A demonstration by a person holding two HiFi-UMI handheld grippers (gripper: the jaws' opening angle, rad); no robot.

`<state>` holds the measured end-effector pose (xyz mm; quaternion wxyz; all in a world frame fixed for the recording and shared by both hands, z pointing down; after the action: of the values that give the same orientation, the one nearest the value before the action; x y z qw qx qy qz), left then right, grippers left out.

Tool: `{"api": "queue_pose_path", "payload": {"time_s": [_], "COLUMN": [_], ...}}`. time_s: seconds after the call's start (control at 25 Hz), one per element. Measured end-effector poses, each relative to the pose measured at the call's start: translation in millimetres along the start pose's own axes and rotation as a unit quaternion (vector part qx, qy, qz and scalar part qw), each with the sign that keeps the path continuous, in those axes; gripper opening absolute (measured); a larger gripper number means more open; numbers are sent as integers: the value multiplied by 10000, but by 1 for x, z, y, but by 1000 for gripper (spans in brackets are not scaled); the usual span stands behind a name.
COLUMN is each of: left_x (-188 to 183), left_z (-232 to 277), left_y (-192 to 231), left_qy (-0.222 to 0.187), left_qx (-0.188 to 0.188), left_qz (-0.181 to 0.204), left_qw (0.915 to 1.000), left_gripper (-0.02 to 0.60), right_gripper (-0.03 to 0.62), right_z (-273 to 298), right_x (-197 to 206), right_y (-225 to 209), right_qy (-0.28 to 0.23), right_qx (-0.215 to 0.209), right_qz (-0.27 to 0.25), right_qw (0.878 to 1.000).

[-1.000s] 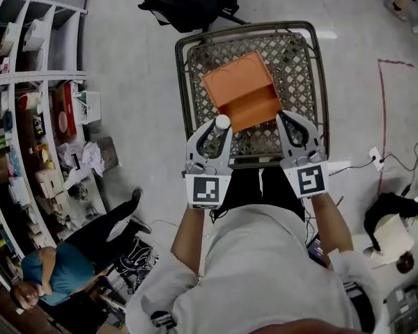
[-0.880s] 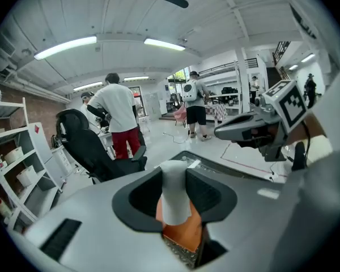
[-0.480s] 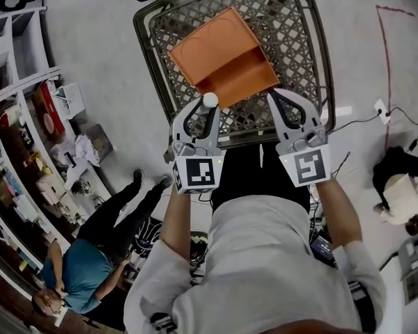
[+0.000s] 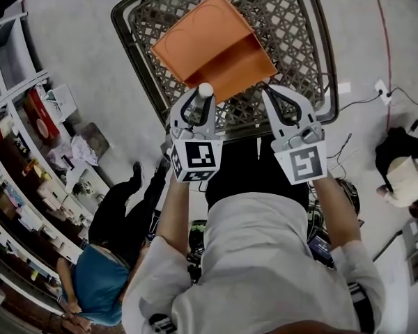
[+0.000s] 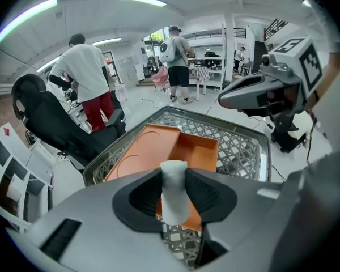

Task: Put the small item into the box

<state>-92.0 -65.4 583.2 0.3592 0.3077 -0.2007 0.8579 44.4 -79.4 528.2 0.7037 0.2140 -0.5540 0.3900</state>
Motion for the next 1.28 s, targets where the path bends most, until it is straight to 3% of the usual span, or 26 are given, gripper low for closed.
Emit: {"api": "queue_pose_path", "payload": {"time_s": [0.24, 0.52, 1.28], "left_x": [14, 39, 64], "left_z": [24, 56, 89], "left_y": [-1, -3, -9], "left_qy": [282, 788, 1251], "left_qx": [340, 633, 980], "left_qz": [-48, -18, 127], "left_qw": [9990, 9949, 9872], "left_gripper": [130, 132, 131], "right_gripper": [3, 3, 3], "right_z": [3, 3, 2], "right_x": [22, 44, 81], "right_y": [1, -9, -15], "right_qy": [538, 680, 809], "right_qx": [-161, 146, 620], "right_qz": [-373, -106, 360], "right_qw": [9977, 9975, 9941]}}
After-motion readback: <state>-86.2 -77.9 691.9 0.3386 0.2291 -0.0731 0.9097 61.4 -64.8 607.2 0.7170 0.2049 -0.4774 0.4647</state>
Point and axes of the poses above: the fingertips, and each gripper's own axes: z forward along the fingers, y to its left, x out of its underside, the point moved 2 cm from there along -z, backward along the fingers, and after that the axes turned 7 degrees about -y, right-handed, at the moved point
